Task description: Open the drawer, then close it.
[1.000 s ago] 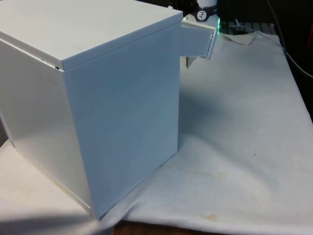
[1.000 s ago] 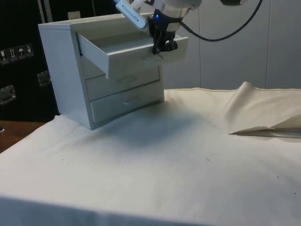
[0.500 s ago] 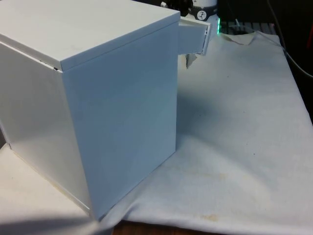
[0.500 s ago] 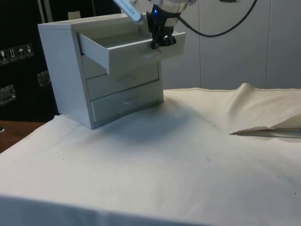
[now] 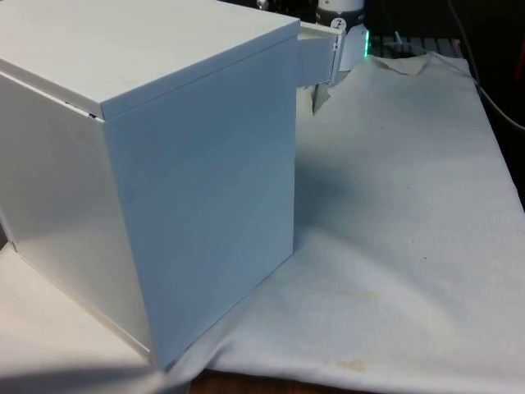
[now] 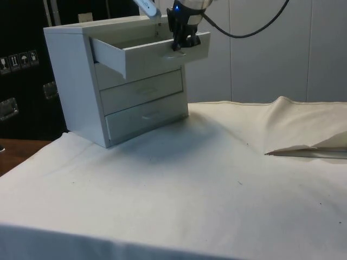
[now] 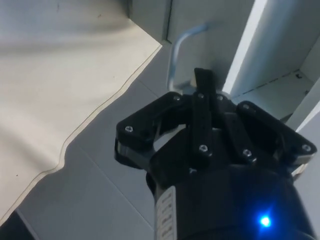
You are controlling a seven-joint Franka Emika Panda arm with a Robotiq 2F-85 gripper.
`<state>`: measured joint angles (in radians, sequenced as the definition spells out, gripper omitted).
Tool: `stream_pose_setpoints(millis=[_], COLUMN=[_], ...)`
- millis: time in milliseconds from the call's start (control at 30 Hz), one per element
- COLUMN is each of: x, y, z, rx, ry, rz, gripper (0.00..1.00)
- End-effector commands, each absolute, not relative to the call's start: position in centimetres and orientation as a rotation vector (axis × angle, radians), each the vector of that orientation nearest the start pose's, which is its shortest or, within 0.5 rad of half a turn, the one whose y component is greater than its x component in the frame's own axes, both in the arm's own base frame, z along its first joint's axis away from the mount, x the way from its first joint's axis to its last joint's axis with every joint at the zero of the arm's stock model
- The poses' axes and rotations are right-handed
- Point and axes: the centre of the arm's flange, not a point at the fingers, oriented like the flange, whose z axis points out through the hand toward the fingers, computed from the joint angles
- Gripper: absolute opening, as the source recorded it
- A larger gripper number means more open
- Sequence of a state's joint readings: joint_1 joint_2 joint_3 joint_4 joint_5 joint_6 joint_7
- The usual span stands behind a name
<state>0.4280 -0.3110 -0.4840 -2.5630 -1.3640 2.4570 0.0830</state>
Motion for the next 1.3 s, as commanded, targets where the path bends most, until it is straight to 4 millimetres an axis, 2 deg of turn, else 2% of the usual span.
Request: stream_pose_setpoints(millis=[0,133,167,300,733,767,867,1267], x=[45.0,45.6,45.2,46.4,48.4,48.1,49.0,51.0], y=[-2.8,-3.1,-2.7,-3.5,-4.5,-4.0,-4.7,-5.5], z=[38.2,38.5,38.3,38.9,40.2,40.2,40.5,40.7], rx=[2.096,2.091,2.104,2.084,2.059,2.064,2.052,2.032], ry=[1.018,1.014,1.010,1.006,0.990,0.984,0.985,0.961], rz=[0.284,0.282,0.272,0.278,0.278,0.275,0.277,0.269], gripper=[0.00,0.00,0.00,0.00,0.00,0.00,0.00,0.00])
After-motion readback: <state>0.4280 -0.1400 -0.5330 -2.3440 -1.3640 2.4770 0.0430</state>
